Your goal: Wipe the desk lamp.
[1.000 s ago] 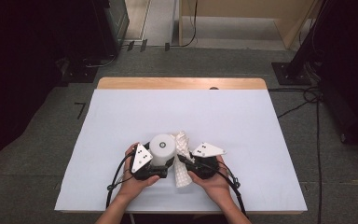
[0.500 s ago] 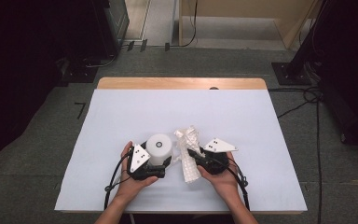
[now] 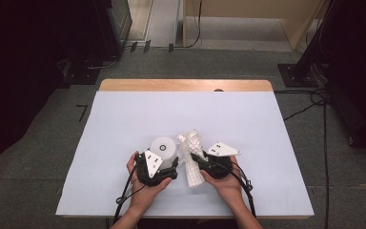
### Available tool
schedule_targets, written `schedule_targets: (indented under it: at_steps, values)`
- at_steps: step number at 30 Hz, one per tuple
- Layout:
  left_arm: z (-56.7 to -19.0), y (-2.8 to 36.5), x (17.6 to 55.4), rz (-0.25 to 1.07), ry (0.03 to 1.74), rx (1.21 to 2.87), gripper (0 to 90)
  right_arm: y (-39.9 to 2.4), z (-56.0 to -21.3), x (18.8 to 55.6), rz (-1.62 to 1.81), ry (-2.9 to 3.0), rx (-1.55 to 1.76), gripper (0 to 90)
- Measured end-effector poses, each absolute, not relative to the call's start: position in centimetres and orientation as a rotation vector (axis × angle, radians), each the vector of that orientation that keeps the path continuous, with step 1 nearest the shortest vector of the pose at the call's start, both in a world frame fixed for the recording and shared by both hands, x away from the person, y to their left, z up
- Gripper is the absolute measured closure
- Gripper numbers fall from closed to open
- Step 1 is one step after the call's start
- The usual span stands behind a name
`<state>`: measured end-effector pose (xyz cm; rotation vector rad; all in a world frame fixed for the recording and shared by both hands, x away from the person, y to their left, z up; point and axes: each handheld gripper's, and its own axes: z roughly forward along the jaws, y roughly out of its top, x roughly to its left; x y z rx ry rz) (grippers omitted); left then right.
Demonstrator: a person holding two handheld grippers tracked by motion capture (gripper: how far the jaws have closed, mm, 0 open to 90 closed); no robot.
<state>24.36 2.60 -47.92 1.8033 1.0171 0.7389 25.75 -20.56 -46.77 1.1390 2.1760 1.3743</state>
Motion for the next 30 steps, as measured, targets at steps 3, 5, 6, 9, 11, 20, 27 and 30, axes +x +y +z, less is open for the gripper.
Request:
schedule_targets:
  at_steps: [3,5,6,9,11,20,27,30]
  values:
    - [-47.7,3.5,24.7,0.691,0.967,1.797,8.4,-20.4,-46.8,25.7,1.368,2.182,1.121,71.3]
    - [-47.2,4.5,24.8,0.668,0.906,1.784,8.4,-20.4,-46.6,25.6,1.339,2.17,1.111,71.5]
    - [-46.9,5.1,24.9,0.648,0.885,1.773,8.5,-20.5,-46.5,25.5,1.317,2.156,1.108,71.5]
    - [-45.9,6.8,25.4,0.542,0.815,1.732,8.5,-21.0,-46.0,25.2,1.185,2.018,1.117,71.7]
    - [-45.5,7.4,25.5,0.497,0.767,1.722,8.5,-21.4,-45.6,25.0,1.079,1.921,1.119,71.9]
    - [-46.2,6.4,25.4,0.435,0.688,1.774,8.5,-18.4,-46.0,24.0,1.249,2.085,1.021,72.3]
    - [-46.7,6.0,25.6,0.425,0.683,1.823,8.5,-17.8,-45.0,23.3,1.442,2.115,0.944,72.9]
    - [-47.2,5.4,25.6,0.435,0.672,1.865,8.5,-18.2,-44.2,23.1,1.475,2.08,0.923,72.8]
